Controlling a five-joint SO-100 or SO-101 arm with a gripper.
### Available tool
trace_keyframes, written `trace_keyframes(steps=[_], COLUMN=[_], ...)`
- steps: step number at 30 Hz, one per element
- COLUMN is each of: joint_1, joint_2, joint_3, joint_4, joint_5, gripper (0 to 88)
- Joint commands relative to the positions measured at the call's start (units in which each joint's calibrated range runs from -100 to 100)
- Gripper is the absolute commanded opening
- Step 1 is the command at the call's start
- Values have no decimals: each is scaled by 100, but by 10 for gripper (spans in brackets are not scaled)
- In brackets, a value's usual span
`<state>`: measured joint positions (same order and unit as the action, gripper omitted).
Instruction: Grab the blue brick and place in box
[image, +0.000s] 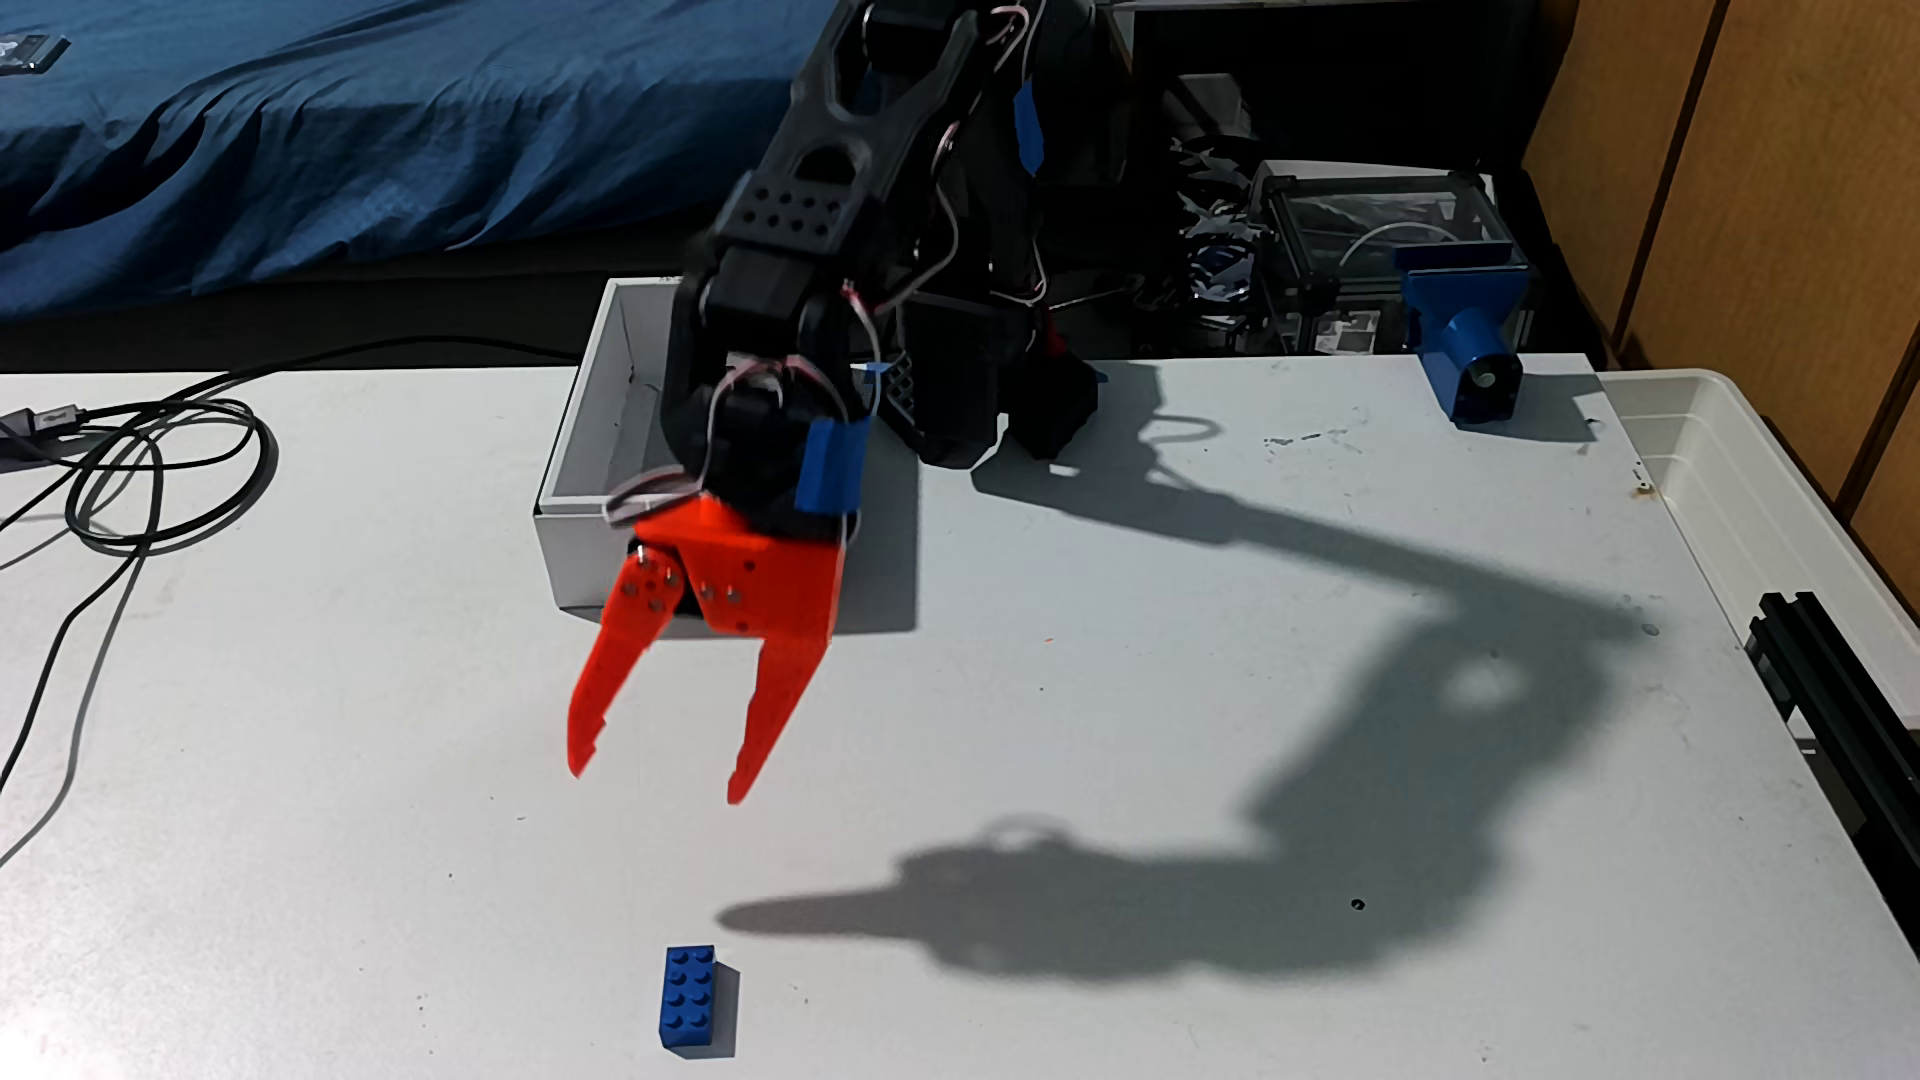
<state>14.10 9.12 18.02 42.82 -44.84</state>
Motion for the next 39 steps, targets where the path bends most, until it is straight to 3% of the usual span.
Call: trace_keyframes(steps=[1, 21, 39], joint_1=[9, -65, -525], joint_2=[191, 1621, 1731], joint_3=[-382, -1846, -2307], joint_4=[-73, -73, -81], joint_5=[-96, -133, -144], gripper=[275, 275, 312])
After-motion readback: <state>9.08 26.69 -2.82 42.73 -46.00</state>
